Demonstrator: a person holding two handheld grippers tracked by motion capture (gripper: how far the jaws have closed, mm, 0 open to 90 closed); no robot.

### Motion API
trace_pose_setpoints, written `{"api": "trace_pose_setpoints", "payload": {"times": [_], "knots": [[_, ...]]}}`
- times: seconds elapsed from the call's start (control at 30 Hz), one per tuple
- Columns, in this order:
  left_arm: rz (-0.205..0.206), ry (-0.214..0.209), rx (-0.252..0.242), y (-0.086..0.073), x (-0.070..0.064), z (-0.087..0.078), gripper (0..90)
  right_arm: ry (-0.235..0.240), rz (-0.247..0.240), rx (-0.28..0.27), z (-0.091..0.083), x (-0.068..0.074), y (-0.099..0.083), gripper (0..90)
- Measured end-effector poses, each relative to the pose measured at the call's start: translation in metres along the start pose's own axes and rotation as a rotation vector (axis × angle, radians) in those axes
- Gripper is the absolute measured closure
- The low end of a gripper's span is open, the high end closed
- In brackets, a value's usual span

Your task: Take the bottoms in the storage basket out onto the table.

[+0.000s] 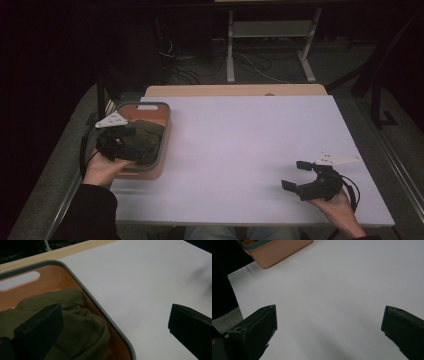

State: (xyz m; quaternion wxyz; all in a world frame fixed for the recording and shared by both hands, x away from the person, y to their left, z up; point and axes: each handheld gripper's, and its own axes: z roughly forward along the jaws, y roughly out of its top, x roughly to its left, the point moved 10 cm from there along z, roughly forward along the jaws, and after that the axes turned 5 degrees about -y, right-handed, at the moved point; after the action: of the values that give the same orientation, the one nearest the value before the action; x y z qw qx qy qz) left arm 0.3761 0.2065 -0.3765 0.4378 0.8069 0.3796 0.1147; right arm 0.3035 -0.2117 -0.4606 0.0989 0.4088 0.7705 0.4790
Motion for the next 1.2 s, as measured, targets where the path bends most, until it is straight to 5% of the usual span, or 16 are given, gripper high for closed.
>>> {"api": "trace_pose_setpoints", "payload": {"times": [0.63,1.2], "knots": [[-0.059,0.049,0.009,0.006,0.039,-0.008,0.0,-0.003,-0.001,0.000,0.000,-0.001,0.000,0.0],[-0.125,0.063,0.026,0.010,0.070,0.003,0.0,-0.007,-0.002,0.004,0.000,-0.002,-0.001,0.0]]}}
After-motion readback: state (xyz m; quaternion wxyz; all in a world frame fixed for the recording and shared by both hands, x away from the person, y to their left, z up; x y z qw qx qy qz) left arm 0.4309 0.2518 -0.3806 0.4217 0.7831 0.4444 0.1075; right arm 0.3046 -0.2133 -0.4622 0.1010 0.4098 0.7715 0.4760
